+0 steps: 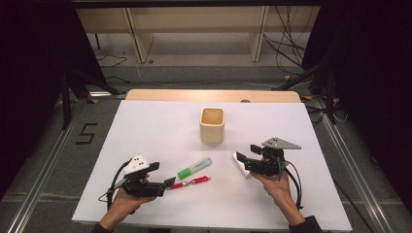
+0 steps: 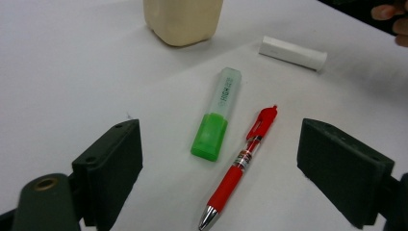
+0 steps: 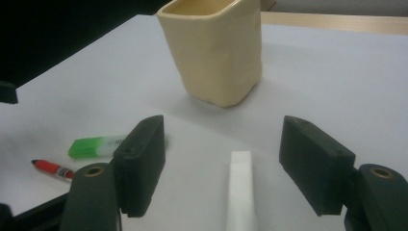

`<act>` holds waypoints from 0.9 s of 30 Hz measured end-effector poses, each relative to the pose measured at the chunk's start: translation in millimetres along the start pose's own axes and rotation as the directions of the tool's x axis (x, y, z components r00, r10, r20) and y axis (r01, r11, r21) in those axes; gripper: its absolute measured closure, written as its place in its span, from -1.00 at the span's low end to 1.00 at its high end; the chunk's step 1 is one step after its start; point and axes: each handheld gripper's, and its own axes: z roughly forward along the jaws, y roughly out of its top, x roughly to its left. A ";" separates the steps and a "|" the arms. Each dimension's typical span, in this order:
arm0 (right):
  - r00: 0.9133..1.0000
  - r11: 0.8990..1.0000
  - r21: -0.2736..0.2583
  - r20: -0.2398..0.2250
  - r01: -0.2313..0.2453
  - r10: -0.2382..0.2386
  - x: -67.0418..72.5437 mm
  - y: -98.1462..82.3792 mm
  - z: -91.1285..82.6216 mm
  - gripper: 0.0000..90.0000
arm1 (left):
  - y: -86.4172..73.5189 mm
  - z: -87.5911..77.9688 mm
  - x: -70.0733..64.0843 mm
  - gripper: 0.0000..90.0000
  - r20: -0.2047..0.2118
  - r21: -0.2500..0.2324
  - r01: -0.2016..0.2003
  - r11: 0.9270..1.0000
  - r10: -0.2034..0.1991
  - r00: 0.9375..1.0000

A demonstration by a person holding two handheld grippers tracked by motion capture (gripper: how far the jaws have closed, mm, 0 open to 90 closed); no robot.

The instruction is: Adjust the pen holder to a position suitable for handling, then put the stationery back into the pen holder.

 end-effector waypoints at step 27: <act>0.996 0.998 0.028 -0.076 0.056 -0.053 23.2 -23.6 -18.9 -0.58 | 24.9 33.2 2.7 -0.63 -0.020 0.190 -0.029 0.981 0.034 0.999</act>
